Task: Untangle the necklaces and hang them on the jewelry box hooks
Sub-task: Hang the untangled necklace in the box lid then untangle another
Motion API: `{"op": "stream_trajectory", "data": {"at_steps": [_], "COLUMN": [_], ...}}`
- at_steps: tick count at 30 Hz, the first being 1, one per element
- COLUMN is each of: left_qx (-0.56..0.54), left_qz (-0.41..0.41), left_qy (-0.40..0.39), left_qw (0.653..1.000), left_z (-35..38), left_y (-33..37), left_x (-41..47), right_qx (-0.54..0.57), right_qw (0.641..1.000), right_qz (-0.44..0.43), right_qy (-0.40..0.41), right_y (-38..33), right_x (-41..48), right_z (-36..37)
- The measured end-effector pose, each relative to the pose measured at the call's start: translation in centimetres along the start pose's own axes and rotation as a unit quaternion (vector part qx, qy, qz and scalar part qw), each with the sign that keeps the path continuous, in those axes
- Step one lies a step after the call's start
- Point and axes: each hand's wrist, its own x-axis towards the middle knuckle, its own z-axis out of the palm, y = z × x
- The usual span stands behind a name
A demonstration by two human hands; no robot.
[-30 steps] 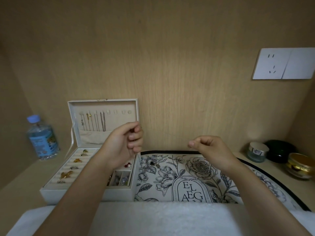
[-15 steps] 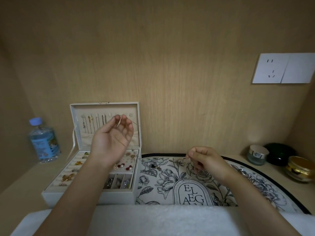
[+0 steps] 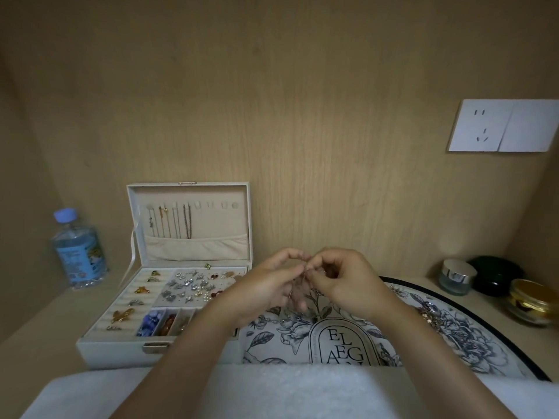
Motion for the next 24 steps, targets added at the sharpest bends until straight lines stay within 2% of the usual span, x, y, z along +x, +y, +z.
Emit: {"op": "stream_trajectory", "data": {"at_steps": [3, 5, 8, 10, 13, 19, 24], "left_qx": [-0.004, 0.005, -0.018, -0.033, -0.009, 0.111, 0.118], "left_qz": [0.003, 0.013, 0.018, 0.027, 0.036, 0.020, 0.046], "left_qy": [-0.011, 0.004, 0.025, 0.034, 0.035, 0.128, 0.183], "left_qw": [1.000, 1.000, 0.999, 0.999, 0.999, 0.985, 0.975], "left_z": [-0.4, -0.9, -1.7, -2.4, -3.7, -7.7, -11.0], "left_y": [0.3, 0.8, 1.5, 2.0, 2.9, 5.6, 6.4], "left_x": [0.0, -0.1, -0.4, -0.7, -1.2, -2.0, -2.1], "right_qx": [-0.026, -0.010, 0.045, 0.125, 0.189, 0.130, 0.090], "right_qw": [0.997, 0.997, 0.997, 0.989, 0.975, 0.975, 0.984], "right_qz": [-0.024, -0.018, 0.032, 0.078, 0.112, 0.138, 0.133], "right_qy": [0.066, 0.071, 0.048, 0.022, -0.030, -0.112, -0.081], "right_y": [0.3, 0.2, -0.8, -1.9, -3.5, -6.1, -7.0], "right_x": [0.5, 1.0, 2.0, 2.9, 4.3, 7.0, 9.1], "right_z": [0.6, 1.0, 2.1, 2.9, 3.4, 3.2, 3.9]}}
